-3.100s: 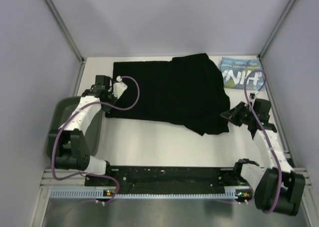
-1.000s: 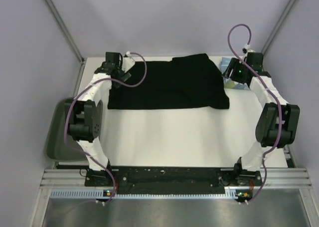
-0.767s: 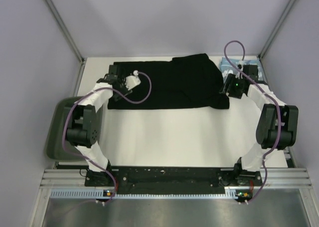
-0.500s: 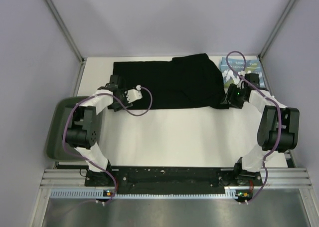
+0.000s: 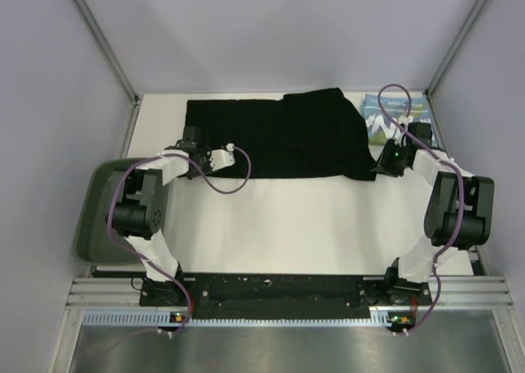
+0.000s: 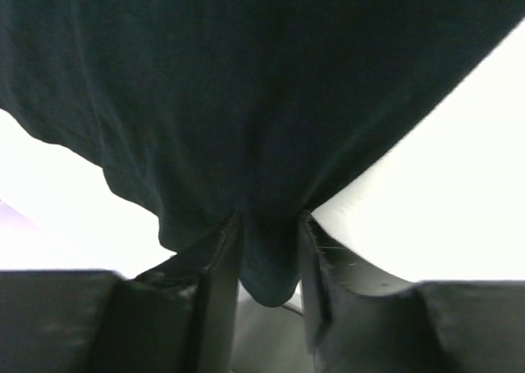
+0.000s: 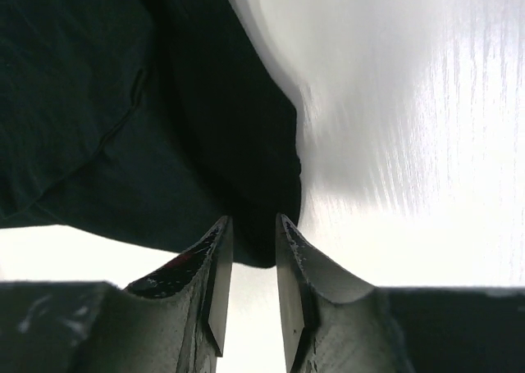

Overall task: Fold and stack the t-shirts
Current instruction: Fold the flattened tshirt in 1/3 of the way

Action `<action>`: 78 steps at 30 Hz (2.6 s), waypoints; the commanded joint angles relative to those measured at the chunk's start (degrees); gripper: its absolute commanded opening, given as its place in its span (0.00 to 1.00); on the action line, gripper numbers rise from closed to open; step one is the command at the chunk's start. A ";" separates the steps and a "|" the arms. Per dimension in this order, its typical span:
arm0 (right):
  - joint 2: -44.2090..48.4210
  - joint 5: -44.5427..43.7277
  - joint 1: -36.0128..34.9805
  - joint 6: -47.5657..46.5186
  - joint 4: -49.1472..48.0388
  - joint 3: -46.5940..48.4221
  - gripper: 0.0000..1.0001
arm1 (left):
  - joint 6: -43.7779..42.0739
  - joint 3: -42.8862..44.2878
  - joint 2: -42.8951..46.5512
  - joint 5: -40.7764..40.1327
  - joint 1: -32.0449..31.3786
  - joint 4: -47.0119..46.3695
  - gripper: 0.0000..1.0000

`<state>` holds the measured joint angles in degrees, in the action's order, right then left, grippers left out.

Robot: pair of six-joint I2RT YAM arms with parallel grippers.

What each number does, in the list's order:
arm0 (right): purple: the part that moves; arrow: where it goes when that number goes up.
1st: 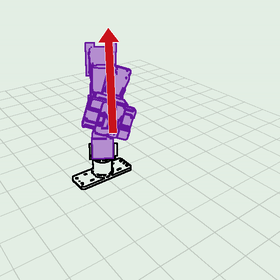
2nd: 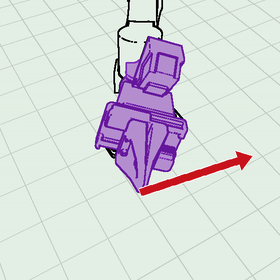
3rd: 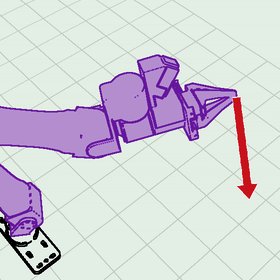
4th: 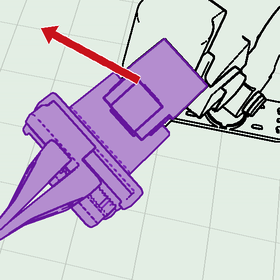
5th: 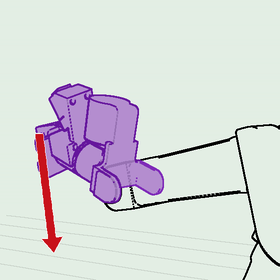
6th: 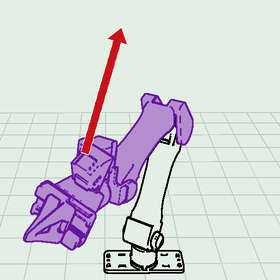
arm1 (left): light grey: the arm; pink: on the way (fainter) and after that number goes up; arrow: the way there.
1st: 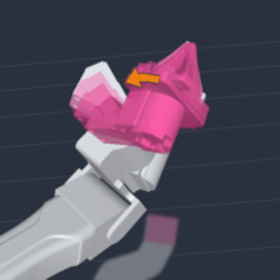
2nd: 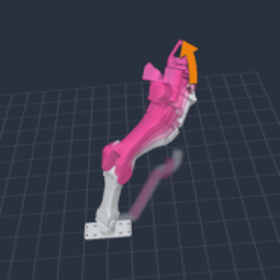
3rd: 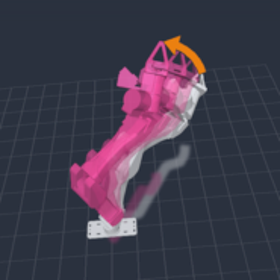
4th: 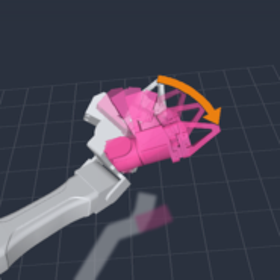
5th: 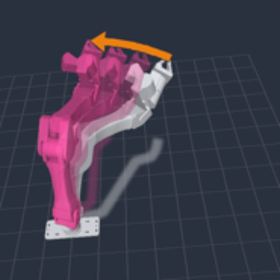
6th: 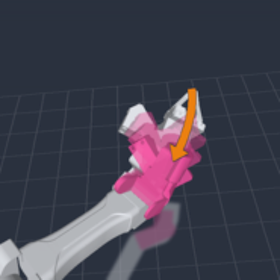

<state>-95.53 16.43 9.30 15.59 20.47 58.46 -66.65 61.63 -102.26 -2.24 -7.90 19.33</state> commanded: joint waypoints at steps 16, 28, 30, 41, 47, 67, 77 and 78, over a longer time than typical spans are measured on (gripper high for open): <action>9.65 2.30 0.98 -0.30 -0.53 -3.70 0.31 | -0.50 -3.53 2.15 0.66 1.13 -5.18 0.00; 3.25 0.70 -4.29 -3.81 -3.58 -2.64 0.49 | -0.32 -3.62 2.94 0.66 1.13 -5.18 0.00; 1.32 1.15 -4.47 -4.08 -3.68 -2.30 0.42 | -0.23 -3.71 3.03 0.57 1.13 -5.01 0.00; 6.23 -5.44 0.71 -4.16 4.12 -3.27 0.00 | -5.06 -6.87 7.94 -1.36 1.83 -0.18 0.00; 4.83 -8.68 1.86 -10.40 18.18 3.67 0.00 | -8.22 -5.99 11.20 1.44 3.15 9.30 0.00; -0.18 -31.35 -2.71 -22.53 44.54 4.82 0.00 | -14.47 -11.69 17.87 11.21 -1.23 41.31 0.00; 5.69 -28.20 -4.38 -26.58 43.78 -1.41 0.00 | -14.64 -15.04 23.06 11.12 -4.14 44.38 0.00; 6.66 -27.94 -4.38 -26.93 43.61 -2.02 0.00 | -14.73 -15.48 23.33 10.86 -4.57 44.65 0.00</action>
<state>-94.54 -8.80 5.34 -8.01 62.78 57.34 -79.68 47.33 -81.38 9.85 -11.66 59.02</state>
